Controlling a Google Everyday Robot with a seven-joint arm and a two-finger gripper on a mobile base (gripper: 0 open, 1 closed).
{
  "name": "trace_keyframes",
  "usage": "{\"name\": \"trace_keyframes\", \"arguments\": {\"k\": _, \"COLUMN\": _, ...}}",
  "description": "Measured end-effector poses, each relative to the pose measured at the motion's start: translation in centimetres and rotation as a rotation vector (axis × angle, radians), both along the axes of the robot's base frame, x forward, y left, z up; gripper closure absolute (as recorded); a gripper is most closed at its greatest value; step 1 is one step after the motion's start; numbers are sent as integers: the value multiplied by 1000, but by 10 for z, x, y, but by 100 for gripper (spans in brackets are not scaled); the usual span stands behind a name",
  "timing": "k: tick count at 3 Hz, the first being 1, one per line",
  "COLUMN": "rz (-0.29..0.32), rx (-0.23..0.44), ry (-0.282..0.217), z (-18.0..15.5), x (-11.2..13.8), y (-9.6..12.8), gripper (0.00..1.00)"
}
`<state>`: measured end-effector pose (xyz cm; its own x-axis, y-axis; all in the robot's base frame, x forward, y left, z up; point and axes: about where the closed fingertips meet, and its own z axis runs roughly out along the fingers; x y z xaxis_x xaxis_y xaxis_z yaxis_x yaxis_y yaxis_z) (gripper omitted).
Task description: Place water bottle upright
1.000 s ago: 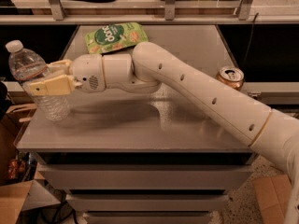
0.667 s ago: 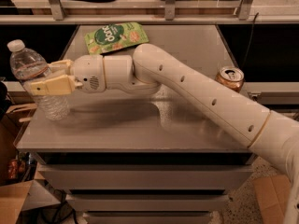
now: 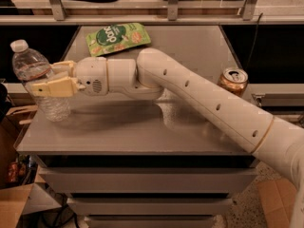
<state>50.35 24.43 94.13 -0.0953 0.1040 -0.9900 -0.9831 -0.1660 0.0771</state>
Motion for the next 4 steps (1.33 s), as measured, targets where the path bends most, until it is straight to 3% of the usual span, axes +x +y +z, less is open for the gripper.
{"name": "trace_keyframes", "arguments": {"k": 3, "rz": -5, "rx": 37, "ry": -18, "z": -1, "x": 1, "y": -2, "gripper": 13}}
{"name": "trace_keyframes", "arguments": {"k": 4, "rz": -3, "rx": 40, "ry": -23, "z": 0, "x": 1, "y": -2, "gripper": 0}}
